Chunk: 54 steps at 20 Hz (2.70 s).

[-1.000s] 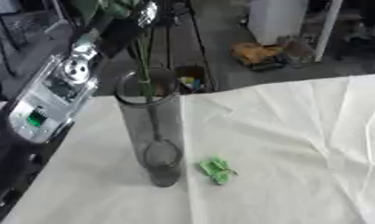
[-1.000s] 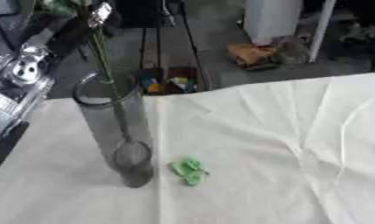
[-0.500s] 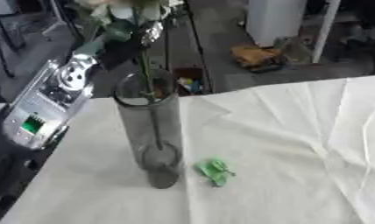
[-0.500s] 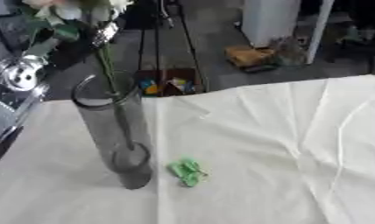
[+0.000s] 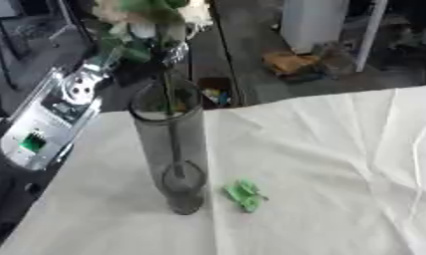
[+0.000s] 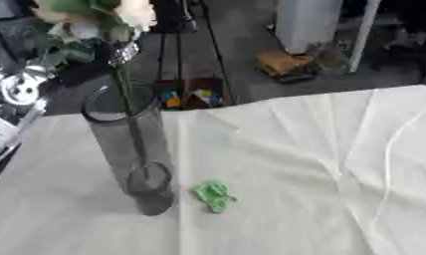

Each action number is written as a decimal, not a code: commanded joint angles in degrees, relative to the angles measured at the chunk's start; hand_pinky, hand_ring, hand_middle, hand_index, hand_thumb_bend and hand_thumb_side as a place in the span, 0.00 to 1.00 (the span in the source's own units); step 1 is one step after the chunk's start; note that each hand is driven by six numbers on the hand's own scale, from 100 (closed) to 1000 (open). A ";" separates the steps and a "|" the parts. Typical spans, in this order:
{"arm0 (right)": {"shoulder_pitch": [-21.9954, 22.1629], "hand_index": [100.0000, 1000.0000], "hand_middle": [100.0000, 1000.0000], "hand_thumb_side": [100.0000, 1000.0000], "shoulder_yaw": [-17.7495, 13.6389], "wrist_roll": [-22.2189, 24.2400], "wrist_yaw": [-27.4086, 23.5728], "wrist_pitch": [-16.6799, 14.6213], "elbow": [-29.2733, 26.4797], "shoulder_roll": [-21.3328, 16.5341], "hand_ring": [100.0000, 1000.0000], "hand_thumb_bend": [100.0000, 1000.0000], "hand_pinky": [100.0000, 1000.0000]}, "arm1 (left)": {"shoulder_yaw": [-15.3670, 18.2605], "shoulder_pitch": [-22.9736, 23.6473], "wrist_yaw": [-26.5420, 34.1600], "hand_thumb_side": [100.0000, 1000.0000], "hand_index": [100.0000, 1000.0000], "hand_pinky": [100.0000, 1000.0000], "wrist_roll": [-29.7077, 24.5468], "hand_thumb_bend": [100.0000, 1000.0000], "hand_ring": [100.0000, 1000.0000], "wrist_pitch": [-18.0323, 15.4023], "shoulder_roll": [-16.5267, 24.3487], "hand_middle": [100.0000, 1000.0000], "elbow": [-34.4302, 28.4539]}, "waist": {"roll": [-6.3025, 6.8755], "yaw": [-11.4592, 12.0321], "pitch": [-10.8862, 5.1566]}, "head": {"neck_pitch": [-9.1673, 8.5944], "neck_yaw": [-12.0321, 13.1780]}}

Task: Arrange flowers into the vase.

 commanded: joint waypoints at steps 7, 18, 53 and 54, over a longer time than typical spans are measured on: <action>-0.14 0.89 0.41 0.87 -0.21 -0.28 -0.52 0.17 -0.92 -1.04 0.71 0.00 0.81 | 1.28 -0.86 -3.71 1.00 0.97 0.63 -7.31 0.00 0.88 -1.45 3.03 0.89 0.88 | -0.20 -0.01 -1.73 | -0.50 -0.19; 0.09 0.89 0.41 0.87 -0.15 -0.32 -0.53 0.51 -0.92 -1.14 0.71 0.00 0.81 | 2.53 -2.29 -6.30 1.00 1.00 0.81 -17.84 0.00 0.99 -5.66 4.18 0.97 3.79 | -0.03 -0.06 -2.10 | -0.65 -0.20; 0.30 0.90 0.40 0.88 -0.15 -0.87 0.14 1.93 -0.92 -1.59 0.71 0.00 0.82 | 3.13 -2.58 -9.06 0.94 1.00 0.98 -31.44 0.15 1.00 -17.51 8.89 1.00 5.41 | 1.24 0.39 -2.92 | -0.15 -1.10; 0.31 0.90 0.40 0.88 -0.16 -0.92 0.16 2.01 -0.92 -1.63 0.71 0.00 0.82 | 3.21 -2.48 -8.52 0.96 1.00 0.98 -31.44 0.16 1.00 -17.64 9.18 1.00 5.39 | 1.30 0.42 -2.98 | -0.10 -1.16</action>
